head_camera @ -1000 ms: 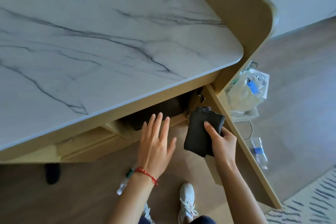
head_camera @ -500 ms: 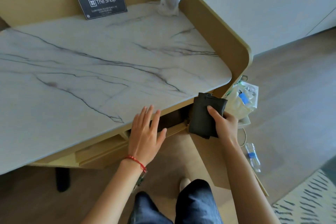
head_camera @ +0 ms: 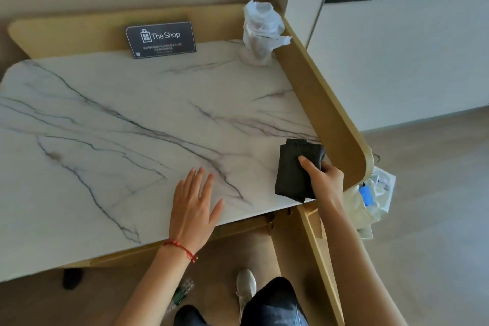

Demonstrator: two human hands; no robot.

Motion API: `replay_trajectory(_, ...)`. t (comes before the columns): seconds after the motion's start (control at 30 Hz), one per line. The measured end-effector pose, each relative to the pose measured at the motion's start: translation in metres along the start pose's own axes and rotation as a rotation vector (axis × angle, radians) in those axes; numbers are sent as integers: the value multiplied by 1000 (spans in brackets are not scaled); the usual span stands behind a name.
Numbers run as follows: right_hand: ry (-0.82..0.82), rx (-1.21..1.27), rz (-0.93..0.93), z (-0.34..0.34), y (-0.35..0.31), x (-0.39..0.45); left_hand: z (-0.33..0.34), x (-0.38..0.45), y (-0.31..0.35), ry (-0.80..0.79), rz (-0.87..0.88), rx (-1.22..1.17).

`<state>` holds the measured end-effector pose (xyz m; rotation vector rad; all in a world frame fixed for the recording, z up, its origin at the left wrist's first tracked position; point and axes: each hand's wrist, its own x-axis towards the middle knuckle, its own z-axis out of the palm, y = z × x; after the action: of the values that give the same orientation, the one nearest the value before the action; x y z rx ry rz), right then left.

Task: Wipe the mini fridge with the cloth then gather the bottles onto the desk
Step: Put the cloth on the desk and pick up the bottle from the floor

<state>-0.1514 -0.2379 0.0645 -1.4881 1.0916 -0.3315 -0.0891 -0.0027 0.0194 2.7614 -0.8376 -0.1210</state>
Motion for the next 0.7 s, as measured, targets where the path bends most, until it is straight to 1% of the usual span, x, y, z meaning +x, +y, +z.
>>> replay_trajectory(0.2,-58,-138,-16,8,-11,42,5,31,7,-47,-92,8)
replay_trajectory(0.3,-106,-201,-55,10,-14,50,8,39,10,-79,-113,11)
replay_trajectory(0.4,-114,-311,-110,11,-12,55,12,42,10,-110,-129,19)
replay_trajectory(0.47,-85,-447,-160,13,-11,56,14,42,8,-114,-134,21)
replay_trajectory(0.57,-1,-611,-188,17,-11,54,14,41,6,-101,-133,20)
replay_trajectory(0.7,69,-664,-212,18,-5,52,12,37,3,-75,-125,20)
